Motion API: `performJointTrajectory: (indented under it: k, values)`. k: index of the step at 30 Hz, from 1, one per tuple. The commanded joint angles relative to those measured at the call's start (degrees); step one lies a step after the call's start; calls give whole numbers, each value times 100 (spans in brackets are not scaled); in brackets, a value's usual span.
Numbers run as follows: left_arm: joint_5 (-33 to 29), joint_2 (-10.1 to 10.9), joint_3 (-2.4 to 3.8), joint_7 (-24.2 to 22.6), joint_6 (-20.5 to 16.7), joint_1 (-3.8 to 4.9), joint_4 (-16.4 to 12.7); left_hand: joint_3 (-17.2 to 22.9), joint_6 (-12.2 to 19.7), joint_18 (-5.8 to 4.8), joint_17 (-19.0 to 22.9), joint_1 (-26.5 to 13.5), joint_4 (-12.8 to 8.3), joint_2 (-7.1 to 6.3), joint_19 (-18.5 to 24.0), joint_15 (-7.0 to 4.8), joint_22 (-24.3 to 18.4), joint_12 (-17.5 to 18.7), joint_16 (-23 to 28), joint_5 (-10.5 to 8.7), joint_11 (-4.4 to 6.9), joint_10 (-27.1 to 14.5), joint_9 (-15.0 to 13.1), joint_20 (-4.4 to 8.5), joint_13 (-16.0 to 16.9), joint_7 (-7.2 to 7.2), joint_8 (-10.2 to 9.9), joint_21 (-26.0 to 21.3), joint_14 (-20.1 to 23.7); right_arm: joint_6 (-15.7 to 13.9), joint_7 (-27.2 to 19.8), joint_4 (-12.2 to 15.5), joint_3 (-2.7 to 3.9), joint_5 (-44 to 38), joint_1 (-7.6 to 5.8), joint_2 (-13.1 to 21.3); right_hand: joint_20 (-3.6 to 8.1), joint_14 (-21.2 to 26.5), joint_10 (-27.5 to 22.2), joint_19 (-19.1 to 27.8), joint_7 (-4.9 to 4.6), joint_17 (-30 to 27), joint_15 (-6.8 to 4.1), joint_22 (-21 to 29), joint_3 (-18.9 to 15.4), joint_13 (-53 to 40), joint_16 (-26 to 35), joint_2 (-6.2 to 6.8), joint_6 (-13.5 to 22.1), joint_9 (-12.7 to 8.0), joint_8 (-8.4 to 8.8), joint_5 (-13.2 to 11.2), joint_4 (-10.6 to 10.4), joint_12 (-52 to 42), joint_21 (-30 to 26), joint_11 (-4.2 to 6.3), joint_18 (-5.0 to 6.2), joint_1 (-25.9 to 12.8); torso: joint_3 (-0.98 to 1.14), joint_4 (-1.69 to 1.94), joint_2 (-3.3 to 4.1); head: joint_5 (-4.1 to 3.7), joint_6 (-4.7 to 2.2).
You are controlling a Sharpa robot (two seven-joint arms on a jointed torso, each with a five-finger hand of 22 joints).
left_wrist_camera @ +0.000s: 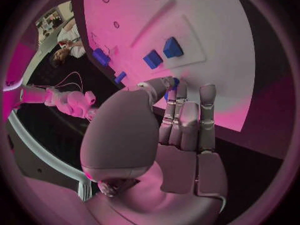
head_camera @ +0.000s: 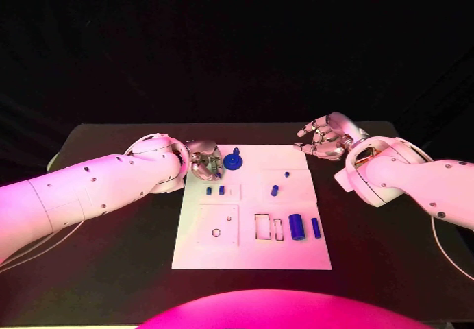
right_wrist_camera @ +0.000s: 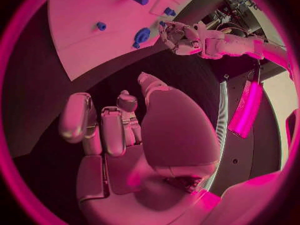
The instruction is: Assemble the parts on the task board
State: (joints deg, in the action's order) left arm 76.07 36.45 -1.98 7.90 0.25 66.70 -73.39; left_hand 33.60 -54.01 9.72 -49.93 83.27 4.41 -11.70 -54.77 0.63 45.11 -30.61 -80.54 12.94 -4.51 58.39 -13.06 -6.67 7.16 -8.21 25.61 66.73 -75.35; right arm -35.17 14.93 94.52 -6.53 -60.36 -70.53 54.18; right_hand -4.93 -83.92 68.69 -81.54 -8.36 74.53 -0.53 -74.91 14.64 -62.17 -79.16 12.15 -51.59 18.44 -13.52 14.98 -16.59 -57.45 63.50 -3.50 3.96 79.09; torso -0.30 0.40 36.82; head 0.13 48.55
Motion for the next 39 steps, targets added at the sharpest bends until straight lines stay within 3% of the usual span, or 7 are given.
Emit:
performJointTrajectory:
  k: [1, 23, 29, 39]
  values:
    - [23, -20, -19, -14, 219, -26, 15, -25, -27, 26, 6, -67, -4, -2, 14, 7, -9, 30, 11, -14, -1, 37, 6, 7, -6, -3, -22, -31, -7, 30, -29, 2, 1, -69, 3, -3, 6, -218, -24, 17, 0, -5, -50, -57, 44, 5, 19, 38, 28, 10, -33, 21, 4, 15, -21, 13, 111, -22, -2, -2, -3, 1, -5]
    - [46, 29, -19, 57, 31, -30, -47, 1, 128, 26, 15, -141, -43, -41, 17, 37, -40, 220, 6, -3, -43, 2, 30, -14, -38, -44, -230, -60, -8, 30, -24, -5, 1, -69, 3, -5, 7, -214, -36, 22, 0, -20, -50, -41, 48, 34, 34, 44, 32, 10, -36, 21, 4, 42, -51, 13, 115, -26, 1, 5, -2, -7, -4]
    - [22, 37, -19, 56, -9, -30, -55, 32, 356, 35, 55, -191, -74, -82, 26, 47, -77, 326, 15, -2, -47, -11, 69, -27, -43, -68, -442, -87, 7, 30, -23, -8, 1, -69, 3, -8, 6, -207, -54, 33, -1, -42, -49, -20, 49, 60, 52, 49, 37, 9, -36, 21, 4, 70, -89, 12, 121, -28, 0, 1, -3, 1, -5]
    - [-18, 58, -19, 75, -26, -30, -80, 29, 574, 43, 143, -286, -73, -163, 54, 52, -132, 404, 40, -2, -49, -13, 112, -29, -37, -54, -625, -134, 54, 36, -20, -12, 0, -70, 3, -7, 2, -180, -371, 65, -9, -99, -42, 57, 69, 521, 122, 65, 80, 6, -42, 24, 1, 581, -233, 4, 140, -39, 2, 0, 1, 6, -4]
